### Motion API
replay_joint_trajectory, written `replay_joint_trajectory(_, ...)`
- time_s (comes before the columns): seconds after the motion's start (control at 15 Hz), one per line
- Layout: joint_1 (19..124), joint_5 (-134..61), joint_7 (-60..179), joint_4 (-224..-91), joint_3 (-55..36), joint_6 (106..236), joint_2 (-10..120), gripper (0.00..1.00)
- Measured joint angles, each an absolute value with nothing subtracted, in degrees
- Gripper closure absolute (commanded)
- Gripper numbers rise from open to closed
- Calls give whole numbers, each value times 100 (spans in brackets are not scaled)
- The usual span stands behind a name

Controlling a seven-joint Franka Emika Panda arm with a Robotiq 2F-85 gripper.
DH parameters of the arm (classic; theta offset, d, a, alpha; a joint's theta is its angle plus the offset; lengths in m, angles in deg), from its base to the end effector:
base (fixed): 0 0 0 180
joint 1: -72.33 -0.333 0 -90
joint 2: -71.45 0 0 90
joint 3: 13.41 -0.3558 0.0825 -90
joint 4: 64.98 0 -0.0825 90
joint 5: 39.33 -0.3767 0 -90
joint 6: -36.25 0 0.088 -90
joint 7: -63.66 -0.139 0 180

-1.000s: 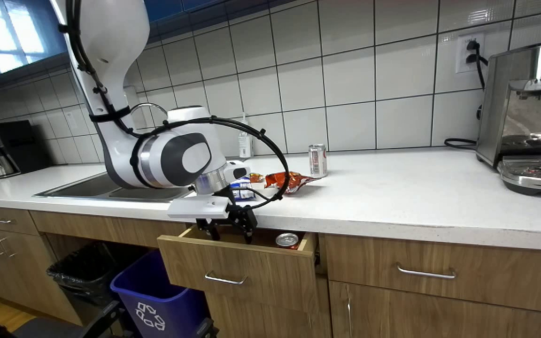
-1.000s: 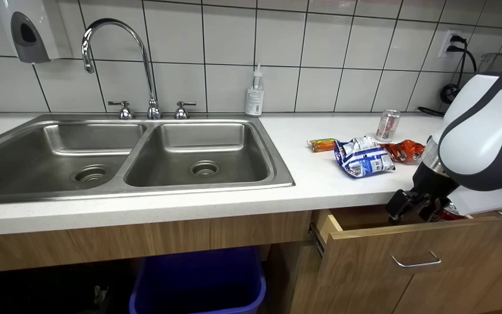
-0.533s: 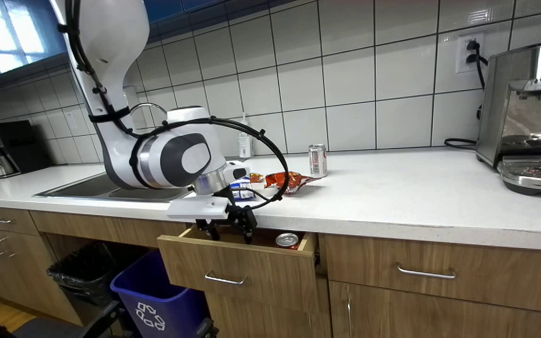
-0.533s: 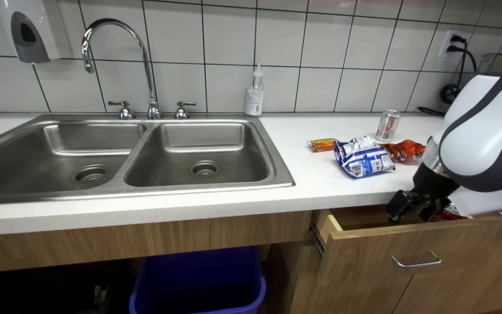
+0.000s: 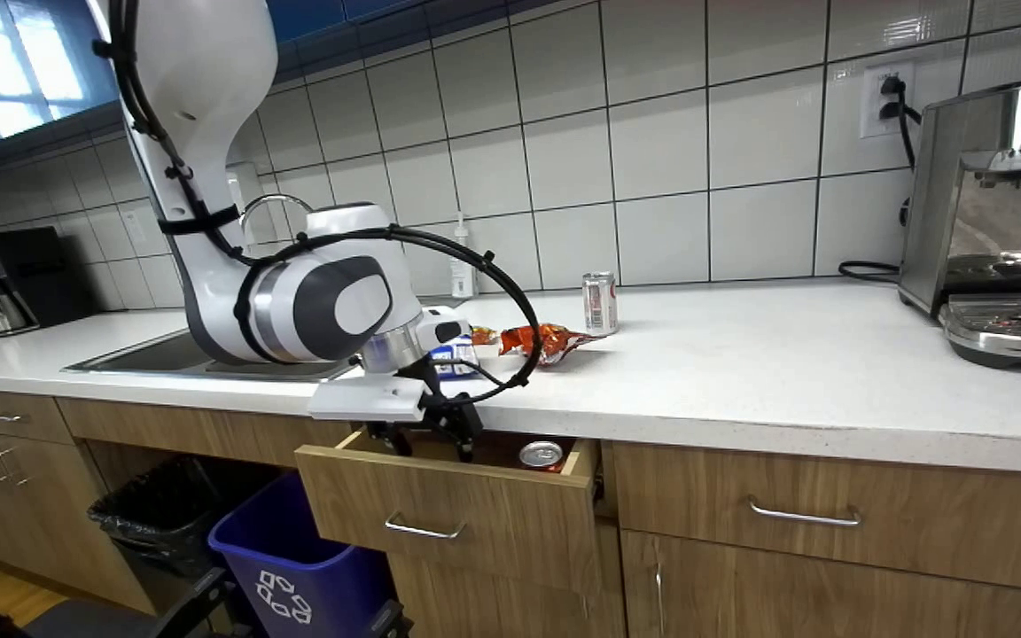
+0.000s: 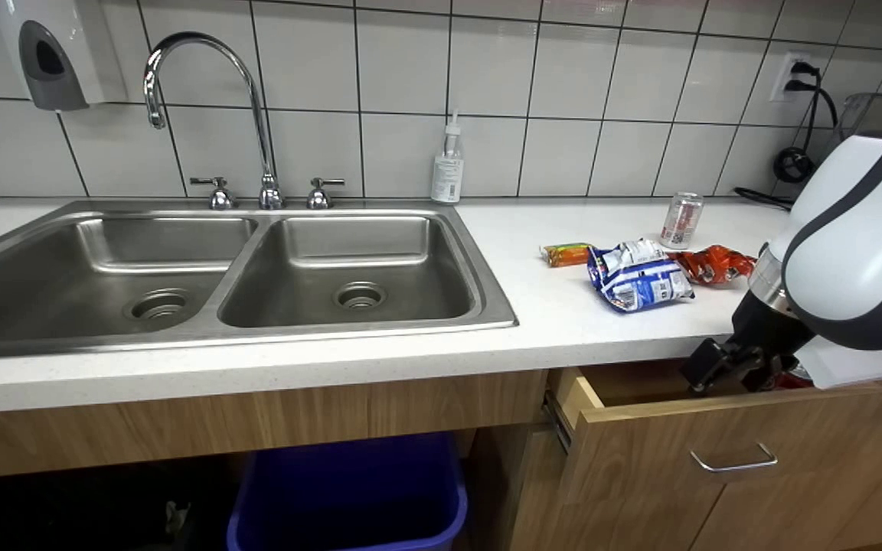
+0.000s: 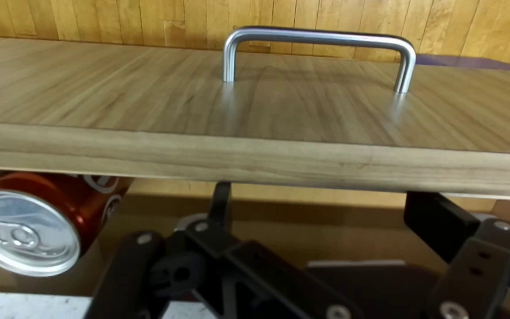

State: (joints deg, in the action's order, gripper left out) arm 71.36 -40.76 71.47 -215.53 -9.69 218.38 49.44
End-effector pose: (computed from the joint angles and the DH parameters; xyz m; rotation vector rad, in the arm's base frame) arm 0.4497 -0.0263 0.1471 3.0911 0.1083 0.2562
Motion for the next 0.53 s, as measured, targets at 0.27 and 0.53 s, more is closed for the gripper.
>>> replay_joint_trajectory(0.27, 7120, -4076, 7136, -21766, -962, 22028, 5014, 0)
replay_joint_trajectory(0.53, 7010, -4076, 7080, -21992, -871, 22228, 5084, 0)
